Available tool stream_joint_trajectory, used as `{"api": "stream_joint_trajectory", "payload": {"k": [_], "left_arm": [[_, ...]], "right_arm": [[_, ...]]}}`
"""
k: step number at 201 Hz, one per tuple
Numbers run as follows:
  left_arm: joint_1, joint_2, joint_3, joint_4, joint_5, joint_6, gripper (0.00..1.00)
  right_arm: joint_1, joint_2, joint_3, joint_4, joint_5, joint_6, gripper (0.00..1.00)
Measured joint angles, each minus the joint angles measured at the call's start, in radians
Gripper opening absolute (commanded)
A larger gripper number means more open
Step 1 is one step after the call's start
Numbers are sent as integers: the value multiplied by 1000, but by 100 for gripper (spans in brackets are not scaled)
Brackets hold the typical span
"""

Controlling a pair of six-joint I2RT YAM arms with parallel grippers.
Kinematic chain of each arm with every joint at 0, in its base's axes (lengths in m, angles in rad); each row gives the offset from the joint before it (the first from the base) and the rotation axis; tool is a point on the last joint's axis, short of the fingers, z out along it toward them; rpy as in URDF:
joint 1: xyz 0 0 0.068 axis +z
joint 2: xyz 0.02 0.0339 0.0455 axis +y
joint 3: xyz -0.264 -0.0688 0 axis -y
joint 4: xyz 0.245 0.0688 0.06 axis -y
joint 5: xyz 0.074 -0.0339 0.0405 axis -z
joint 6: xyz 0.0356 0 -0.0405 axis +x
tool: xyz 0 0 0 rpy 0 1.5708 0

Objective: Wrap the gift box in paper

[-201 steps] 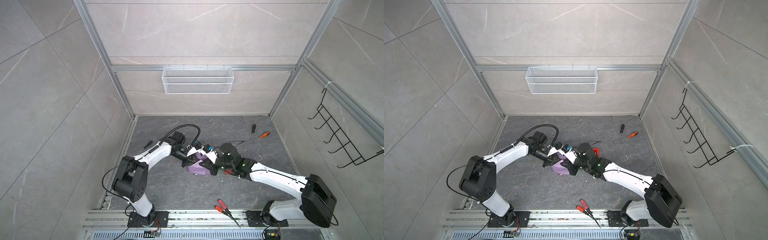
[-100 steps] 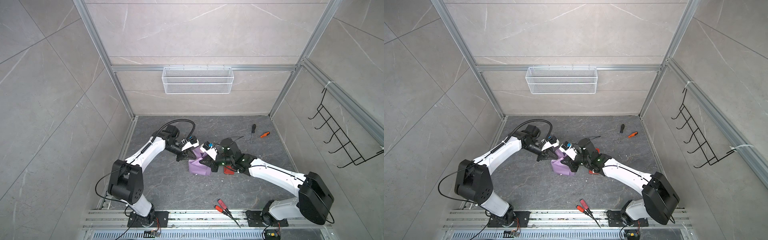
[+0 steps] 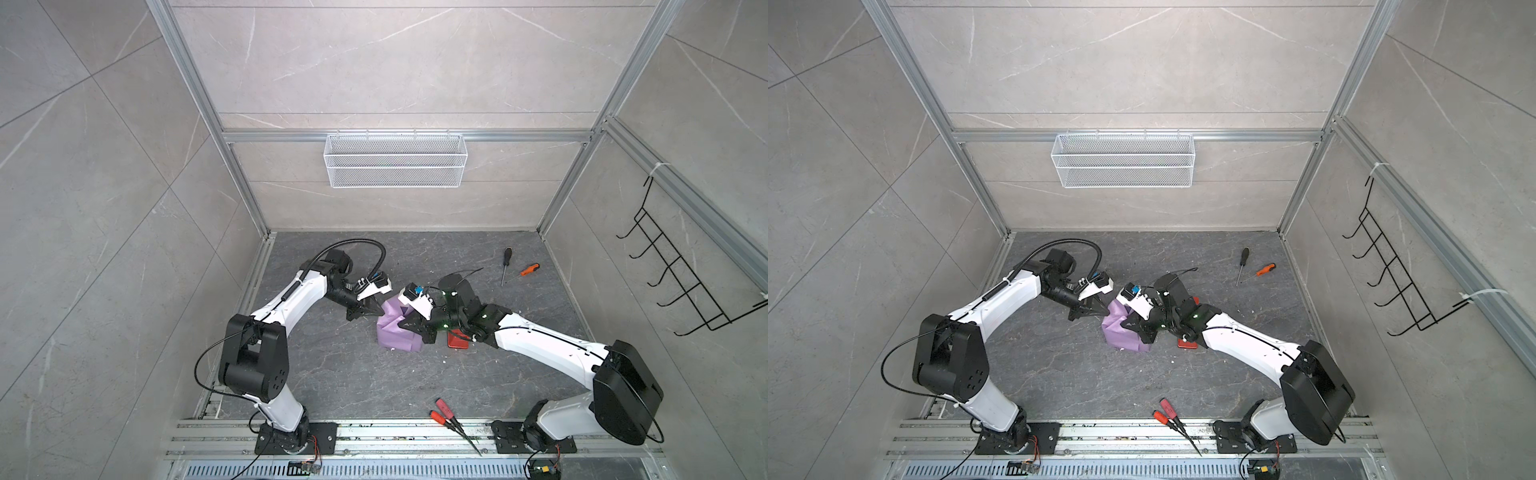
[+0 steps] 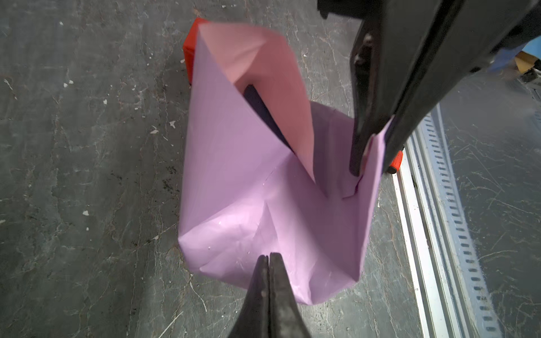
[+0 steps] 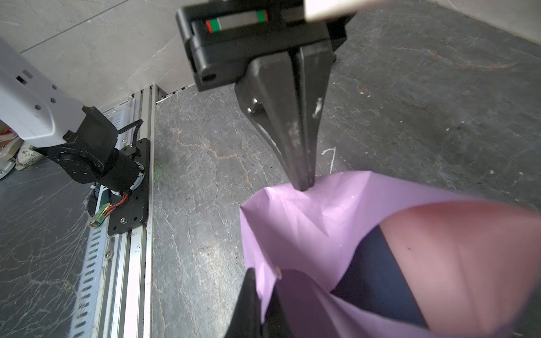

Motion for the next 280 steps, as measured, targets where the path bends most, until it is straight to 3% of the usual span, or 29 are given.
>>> {"api": "stream_joint_trajectory", "payload": {"k": [50, 150, 203, 252, 280], "left_arm": [[-34, 3, -24, 32, -27, 47, 1], [-66, -14, -46, 54, -34, 128, 0], [-57, -14, -47, 52, -34, 132, 1], [-55, -36, -45, -35, -13, 154, 2], [-82, -51, 1, -116, 52, 170, 3]], "right_arm": [[0, 0, 17, -42, 52, -40, 0], [13, 31, 46, -98, 266, -175, 0], [13, 58, 59, -85, 293, -179, 0], [13, 72, 59, -74, 340, -178, 0], [14, 82, 55, -61, 361, -179, 0]]}}
